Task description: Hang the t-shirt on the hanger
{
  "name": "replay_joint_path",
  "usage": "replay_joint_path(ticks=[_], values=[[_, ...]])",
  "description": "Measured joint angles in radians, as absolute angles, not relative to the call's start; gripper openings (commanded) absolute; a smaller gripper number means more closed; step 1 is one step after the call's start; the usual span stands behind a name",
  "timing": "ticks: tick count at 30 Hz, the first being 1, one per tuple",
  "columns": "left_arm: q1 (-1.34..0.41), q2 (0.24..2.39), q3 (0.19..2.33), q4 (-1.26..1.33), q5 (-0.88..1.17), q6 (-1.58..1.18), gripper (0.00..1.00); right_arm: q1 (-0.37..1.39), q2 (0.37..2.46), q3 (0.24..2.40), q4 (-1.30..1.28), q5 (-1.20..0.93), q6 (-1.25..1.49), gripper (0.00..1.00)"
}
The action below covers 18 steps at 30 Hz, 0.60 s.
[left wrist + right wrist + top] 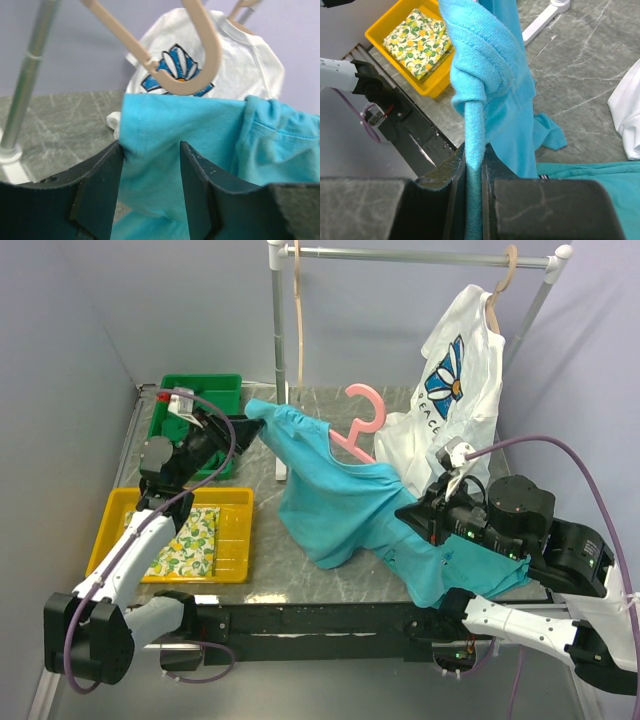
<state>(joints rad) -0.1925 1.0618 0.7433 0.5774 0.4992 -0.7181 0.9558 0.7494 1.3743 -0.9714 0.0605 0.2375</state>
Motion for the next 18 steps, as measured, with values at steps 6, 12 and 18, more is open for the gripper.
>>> replay_joint_path(ticks=[6, 12, 18], values=[[-0.191, 1.122, 0.741, 0.686, 0.616, -0.745, 0.21, 0.956, 0.748, 1.375, -0.973, 0.059, 0.238, 0.00], [-0.190, 1.087, 0.722, 0.660, 0.585, -0.738, 0.01, 0.956, 0.738, 1.375, -0.989, 0.063, 0.239, 0.00], [-0.170, 1.036, 0.721, 0.574, 0.429, -0.727, 0.01, 0.956, 0.720, 1.376, -1.013, 0.066, 0.242, 0.00]])
